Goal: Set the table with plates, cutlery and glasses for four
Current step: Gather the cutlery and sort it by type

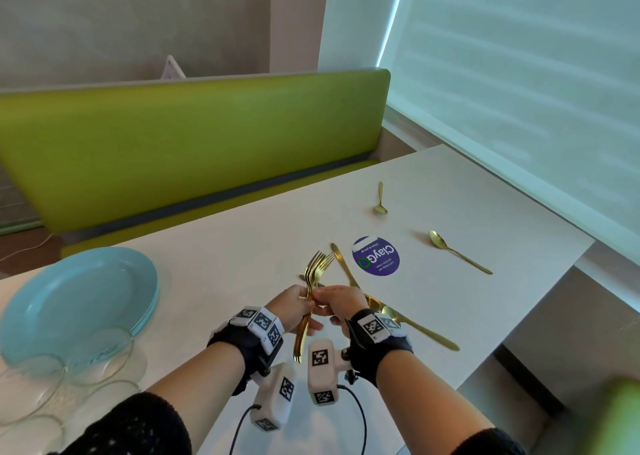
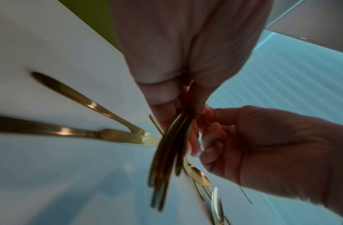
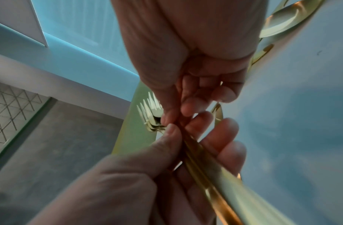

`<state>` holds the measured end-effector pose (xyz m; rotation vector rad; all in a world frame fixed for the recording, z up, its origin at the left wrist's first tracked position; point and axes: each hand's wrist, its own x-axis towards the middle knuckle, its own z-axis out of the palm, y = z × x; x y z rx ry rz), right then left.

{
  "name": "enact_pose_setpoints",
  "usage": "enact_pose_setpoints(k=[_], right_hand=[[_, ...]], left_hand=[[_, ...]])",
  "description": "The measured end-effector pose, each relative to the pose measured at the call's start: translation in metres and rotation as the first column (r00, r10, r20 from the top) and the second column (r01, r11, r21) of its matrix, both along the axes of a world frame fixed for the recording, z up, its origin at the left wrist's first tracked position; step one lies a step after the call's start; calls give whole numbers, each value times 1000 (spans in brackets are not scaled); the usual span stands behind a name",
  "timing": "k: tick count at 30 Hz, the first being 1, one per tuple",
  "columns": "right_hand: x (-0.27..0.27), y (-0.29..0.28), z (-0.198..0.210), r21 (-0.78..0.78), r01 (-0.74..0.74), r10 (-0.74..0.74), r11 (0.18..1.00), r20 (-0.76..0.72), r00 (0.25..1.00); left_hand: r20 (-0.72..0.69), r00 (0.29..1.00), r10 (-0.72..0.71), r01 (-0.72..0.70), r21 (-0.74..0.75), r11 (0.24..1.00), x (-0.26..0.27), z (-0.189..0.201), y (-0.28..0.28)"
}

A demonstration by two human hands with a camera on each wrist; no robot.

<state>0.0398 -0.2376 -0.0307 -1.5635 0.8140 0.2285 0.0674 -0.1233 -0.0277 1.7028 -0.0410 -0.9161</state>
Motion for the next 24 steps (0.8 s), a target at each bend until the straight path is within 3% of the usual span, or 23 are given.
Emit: enact_pose_setpoints(k=[8, 17, 24], right_hand=[[-12, 11, -1, -1, -19, 19, 1000, 18, 1000], [-19, 1, -7, -179, -65, 58, 982, -45, 997], [-34, -58, -16, -388, -35, -52, 921, -212, 976]], left_hand=[[6, 998, -57, 57, 3, 998, -7, -3, 13], [39, 999, -31, 29, 53, 998, -6, -12, 9], [48, 998, 32, -37, 94, 995, 0, -12, -3]])
